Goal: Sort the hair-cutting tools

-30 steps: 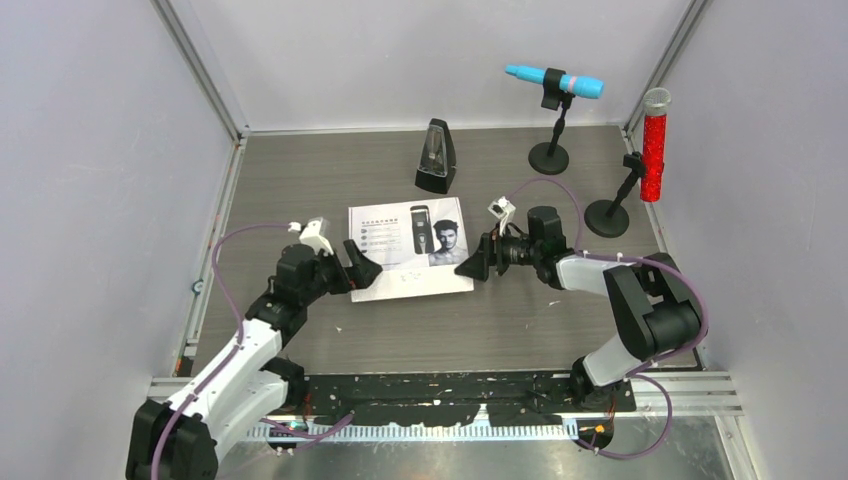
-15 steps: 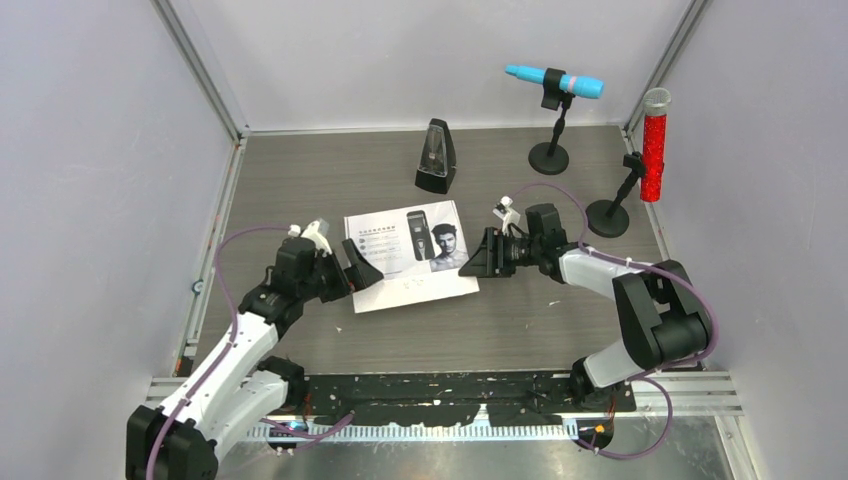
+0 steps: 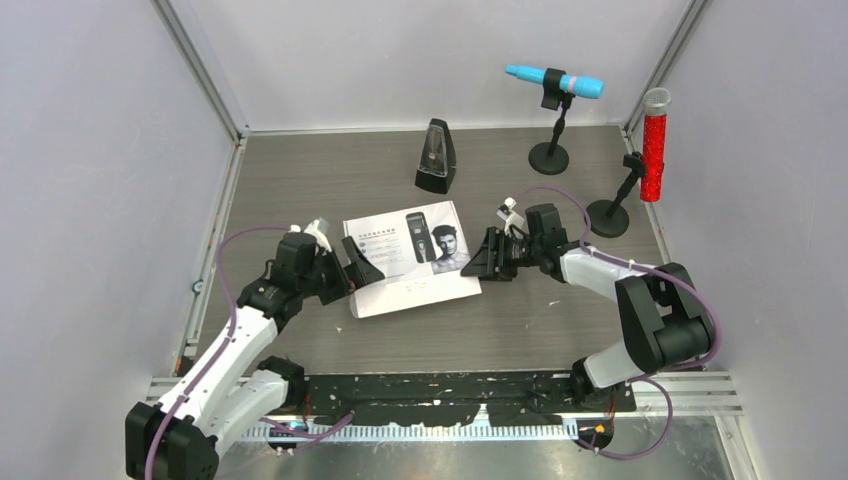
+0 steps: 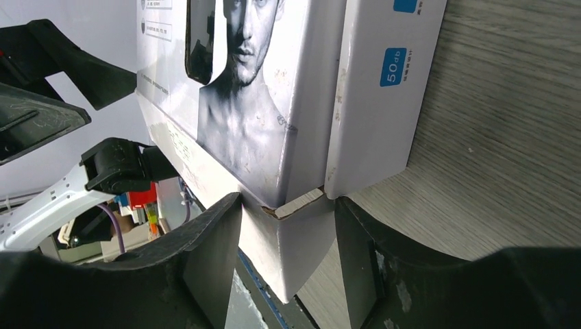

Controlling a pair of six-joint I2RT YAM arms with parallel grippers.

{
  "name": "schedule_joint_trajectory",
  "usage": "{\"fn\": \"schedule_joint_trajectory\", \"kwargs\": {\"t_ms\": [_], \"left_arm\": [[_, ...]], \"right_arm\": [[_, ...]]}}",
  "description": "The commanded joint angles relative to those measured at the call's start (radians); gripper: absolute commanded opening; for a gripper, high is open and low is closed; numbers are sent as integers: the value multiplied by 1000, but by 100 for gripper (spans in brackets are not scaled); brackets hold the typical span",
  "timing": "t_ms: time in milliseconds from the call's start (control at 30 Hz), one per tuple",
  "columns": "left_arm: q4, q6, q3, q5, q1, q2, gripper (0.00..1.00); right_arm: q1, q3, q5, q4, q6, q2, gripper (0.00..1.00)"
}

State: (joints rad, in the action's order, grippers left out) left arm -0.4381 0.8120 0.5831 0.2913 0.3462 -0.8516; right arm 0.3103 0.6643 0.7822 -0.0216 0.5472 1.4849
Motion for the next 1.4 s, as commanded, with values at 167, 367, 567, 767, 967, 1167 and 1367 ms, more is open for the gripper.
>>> {"fn": "schedule_joint_trajectory", "kwargs": {"t_ms": [167,367,567,767,967,1167,1367], "left_arm": [[-6,29,12,34,4,10,98],[24,87,11,70,4,29,98],[22,97,10,70,5,40,98],[-112,-22,-4,-112,7,101,99],[2,-81,-135,-139,15,249,100],[104,-84,-232,-144,19,357,100],[139,-71,-227,-129,23,324,100]], "right_arm": [[4,8,-73,8,0,-55,59],[9,52,-120,106,-35,-102,59],[21,68,-141,121,-31,-136,58],[23,65,-229,167,-120,-206,64],[23,-8,-251,91,-170,-273,68],[26,-56,-267,59,-186,-290,68],[39,-79,-260,26,-160,-280,68]]}}
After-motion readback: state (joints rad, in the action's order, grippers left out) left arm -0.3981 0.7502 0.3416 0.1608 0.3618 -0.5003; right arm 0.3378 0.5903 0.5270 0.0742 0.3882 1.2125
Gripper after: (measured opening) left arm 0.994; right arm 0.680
